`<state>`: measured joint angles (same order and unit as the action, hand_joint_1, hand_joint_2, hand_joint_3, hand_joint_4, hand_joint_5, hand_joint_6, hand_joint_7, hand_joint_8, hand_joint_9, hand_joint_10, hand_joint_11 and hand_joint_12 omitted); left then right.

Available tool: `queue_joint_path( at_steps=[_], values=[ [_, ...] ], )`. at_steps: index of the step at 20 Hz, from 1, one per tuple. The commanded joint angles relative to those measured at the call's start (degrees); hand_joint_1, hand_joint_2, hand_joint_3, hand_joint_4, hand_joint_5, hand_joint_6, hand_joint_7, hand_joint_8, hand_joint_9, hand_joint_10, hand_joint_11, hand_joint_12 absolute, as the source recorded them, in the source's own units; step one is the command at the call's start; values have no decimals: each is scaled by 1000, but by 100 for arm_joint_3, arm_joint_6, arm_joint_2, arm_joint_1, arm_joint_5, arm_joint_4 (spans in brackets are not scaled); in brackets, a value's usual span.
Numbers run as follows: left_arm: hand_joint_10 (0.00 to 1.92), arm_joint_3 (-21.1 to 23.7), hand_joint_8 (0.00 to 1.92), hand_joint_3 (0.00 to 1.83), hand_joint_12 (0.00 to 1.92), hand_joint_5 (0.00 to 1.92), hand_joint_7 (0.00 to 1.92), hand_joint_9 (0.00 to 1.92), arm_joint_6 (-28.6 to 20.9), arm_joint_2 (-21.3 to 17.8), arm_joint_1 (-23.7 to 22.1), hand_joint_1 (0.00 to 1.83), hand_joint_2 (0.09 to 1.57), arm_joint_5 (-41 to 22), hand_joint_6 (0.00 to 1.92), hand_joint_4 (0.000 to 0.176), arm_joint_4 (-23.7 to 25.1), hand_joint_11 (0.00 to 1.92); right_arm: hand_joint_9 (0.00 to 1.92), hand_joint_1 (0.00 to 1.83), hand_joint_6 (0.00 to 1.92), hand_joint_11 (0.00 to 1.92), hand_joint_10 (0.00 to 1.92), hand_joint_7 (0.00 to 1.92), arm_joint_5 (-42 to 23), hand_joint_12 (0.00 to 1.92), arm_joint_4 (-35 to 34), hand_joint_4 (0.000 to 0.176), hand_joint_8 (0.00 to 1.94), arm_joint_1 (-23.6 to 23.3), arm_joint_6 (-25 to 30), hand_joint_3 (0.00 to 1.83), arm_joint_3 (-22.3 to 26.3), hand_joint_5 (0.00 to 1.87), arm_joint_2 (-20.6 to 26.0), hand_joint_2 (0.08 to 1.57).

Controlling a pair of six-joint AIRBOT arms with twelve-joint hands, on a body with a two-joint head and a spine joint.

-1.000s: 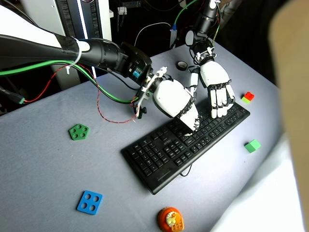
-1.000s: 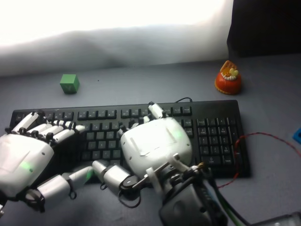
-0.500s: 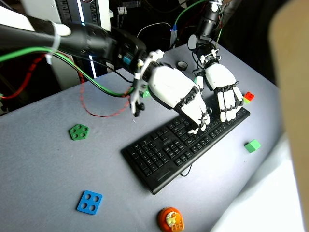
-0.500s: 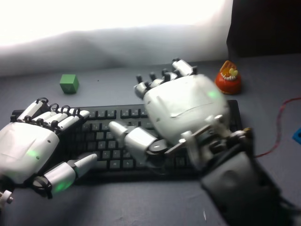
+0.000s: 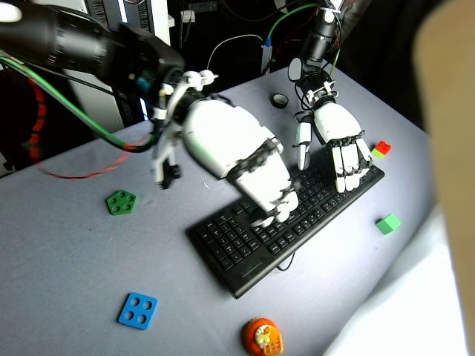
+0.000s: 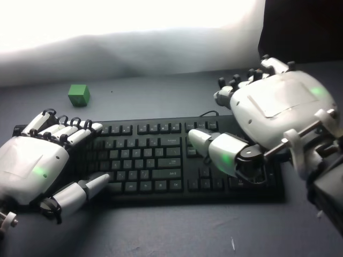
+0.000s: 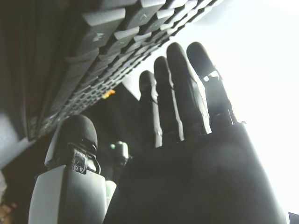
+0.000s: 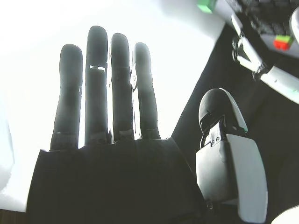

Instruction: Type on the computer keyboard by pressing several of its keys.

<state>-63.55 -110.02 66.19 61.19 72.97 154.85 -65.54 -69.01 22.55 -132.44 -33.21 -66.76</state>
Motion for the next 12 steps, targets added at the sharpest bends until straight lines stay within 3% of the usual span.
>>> queue_joint_path(
  at_steps=[1, 2, 3, 5, 10, 11, 12],
  values=[
    [87, -44, 7, 0, 1309, 309, 387, 406, -4, -32, -53, 584, 1193, 691, 8, 32, 151, 0, 467, 10, 72, 117, 768, 643, -309, 1601, 624, 0, 4, -133, -60, 2, 79, 548, 87, 1212],
    [69, -61, 2, 0, 1291, 216, 287, 353, -4, -32, -63, 856, 1078, 690, 2, 45, 151, 0, 462, 12, 69, 96, 763, 636, -323, 1593, 624, 0, 1, -199, -80, 2, 137, 544, 173, 1214],
    [69, -66, 2, 0, 1291, 216, 287, 353, -5, -33, -72, 856, 1078, 681, 2, 45, 151, 0, 462, 12, 69, 96, 763, 636, -339, 1593, 614, 0, 1, -273, -90, 2, 192, 544, 256, 1214],
    [84, -70, 3, 0, 1255, 173, 272, 314, -5, -33, -101, 1067, 989, 645, 0, 58, 152, 0, 469, 1, 69, 103, 766, 641, -364, 1600, 372, 0, 7, -457, -250, 3, 356, 546, 426, 1217],
    [111, -25, 18, 5, 1287, 165, 277, 300, -5, -95, -114, 827, 1076, 636, 10, 42, 153, 0, 483, 16, 73, 110, 773, 662, -376, 1597, -89, 0, 13, -892, -492, 0, 739, 558, 674, 1213],
    [125, -4, 20, 32, 1289, 178, 289, 315, -17, -124, -115, 605, 1140, 635, 15, 31, 153, 0, 482, 11, 73, 115, 773, 658, -379, 1598, -163, 0, 10, -973, -537, 1, 806, 559, 711, 1216],
    [125, 12, 20, 32, 1289, 178, 289, 315, -17, -151, -117, 605, 1140, 635, 15, 31, 153, 0, 482, 11, 73, 115, 773, 658, -378, 1598, -191, 0, 10, -1012, -541, 1, 841, 559, 725, 1216]
  ],
)
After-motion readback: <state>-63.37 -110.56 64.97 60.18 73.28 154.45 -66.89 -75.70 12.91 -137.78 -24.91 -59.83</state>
